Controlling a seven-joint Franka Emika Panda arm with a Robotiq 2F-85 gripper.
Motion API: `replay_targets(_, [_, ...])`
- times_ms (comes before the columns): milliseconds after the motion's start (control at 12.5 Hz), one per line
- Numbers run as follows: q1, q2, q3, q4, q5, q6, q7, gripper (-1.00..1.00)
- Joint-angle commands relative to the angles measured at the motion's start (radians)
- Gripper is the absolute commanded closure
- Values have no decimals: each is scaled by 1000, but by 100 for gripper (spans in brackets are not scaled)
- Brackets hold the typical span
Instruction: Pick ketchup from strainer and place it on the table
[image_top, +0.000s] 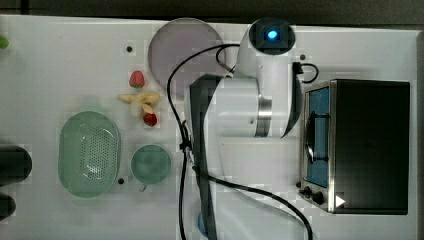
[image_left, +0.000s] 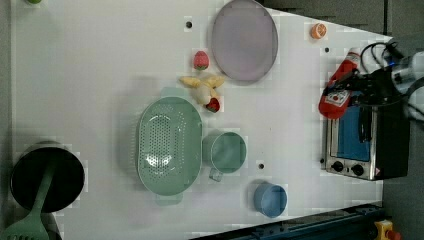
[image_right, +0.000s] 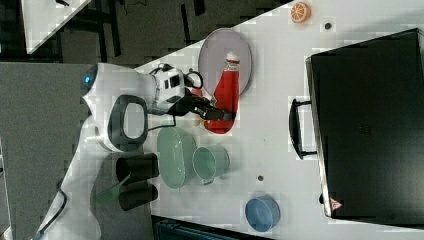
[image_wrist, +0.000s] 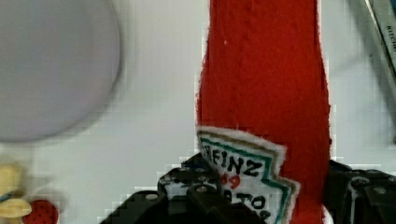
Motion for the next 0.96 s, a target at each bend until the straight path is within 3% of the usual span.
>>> replay_targets(80, [48,-18,27,-85,-27,92,-59,-19])
replay_targets(720, [48,84,-28,-282,-27,389,-57,-19])
replay_targets(800, [48,100,-34,-291,-27,426,-58,-27])
replay_targets(960, [48,118,-46,-306,-30,482,-58,-68])
